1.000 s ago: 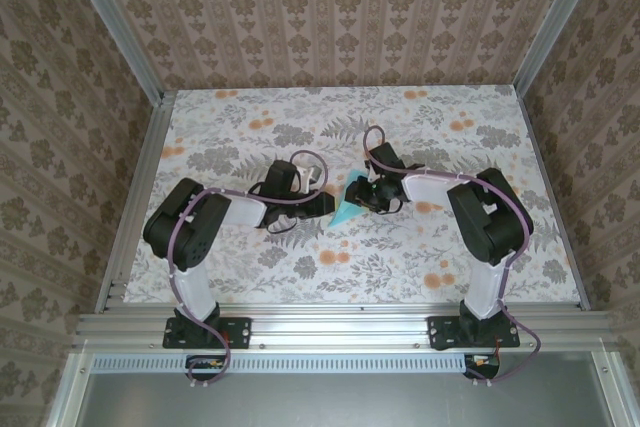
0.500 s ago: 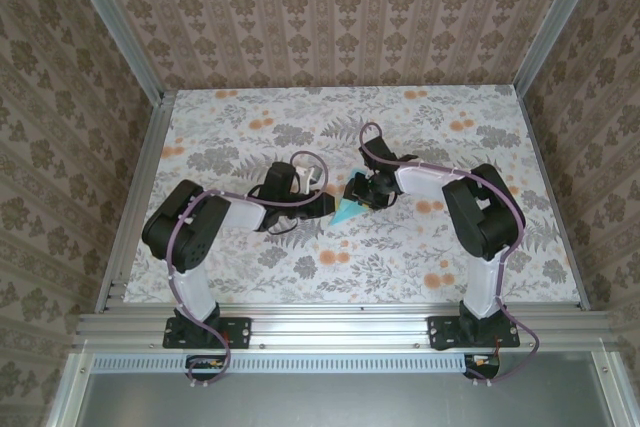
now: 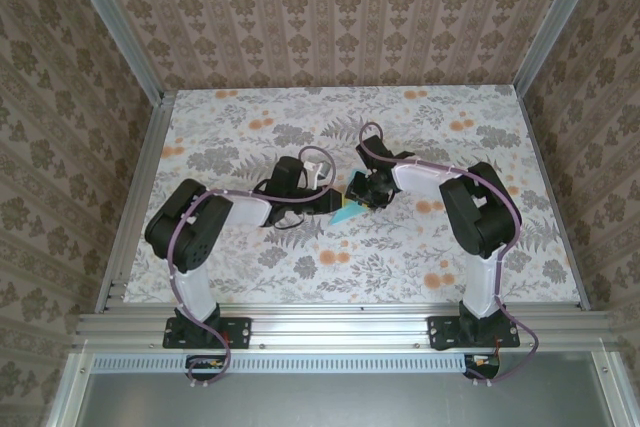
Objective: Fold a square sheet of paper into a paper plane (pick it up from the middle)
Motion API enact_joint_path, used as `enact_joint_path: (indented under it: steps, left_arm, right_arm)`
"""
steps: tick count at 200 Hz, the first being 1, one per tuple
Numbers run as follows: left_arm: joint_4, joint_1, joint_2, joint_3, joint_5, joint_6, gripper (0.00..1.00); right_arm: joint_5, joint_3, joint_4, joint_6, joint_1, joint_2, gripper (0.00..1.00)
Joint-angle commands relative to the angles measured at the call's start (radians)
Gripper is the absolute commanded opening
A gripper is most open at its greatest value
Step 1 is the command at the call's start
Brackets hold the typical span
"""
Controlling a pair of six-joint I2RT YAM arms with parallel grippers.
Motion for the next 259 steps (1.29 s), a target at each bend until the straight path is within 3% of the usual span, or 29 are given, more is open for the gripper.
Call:
enact_joint_path:
  steps: [1,133,219,259]
  left_arm:
    - [-0.071,-0.01,0.029,0.032,0.002,0.037,0.11]
    - [-0.173,-0.012,0.059,0.061,-0.038,0.067,0.05]
    - [-0.232,-0.012,0.043,0.059,-0.12,0.096,0.04]
    - [-0.226,-0.012,0.049,0.06,-0.107,0.094,0.04]
  right_arm:
    - [0.147,-0.065,-0.137,0.025,0.002,0.136,0.35]
    - [0.127,-0.041,-0.156,0.016,0.002,0.187,0.44]
    - [0.147,-0.035,-0.181,0.047,0.002,0.216,0.45]
    - [0.148,-0.035,-0.183,0.048,0.002,0.221,0.45]
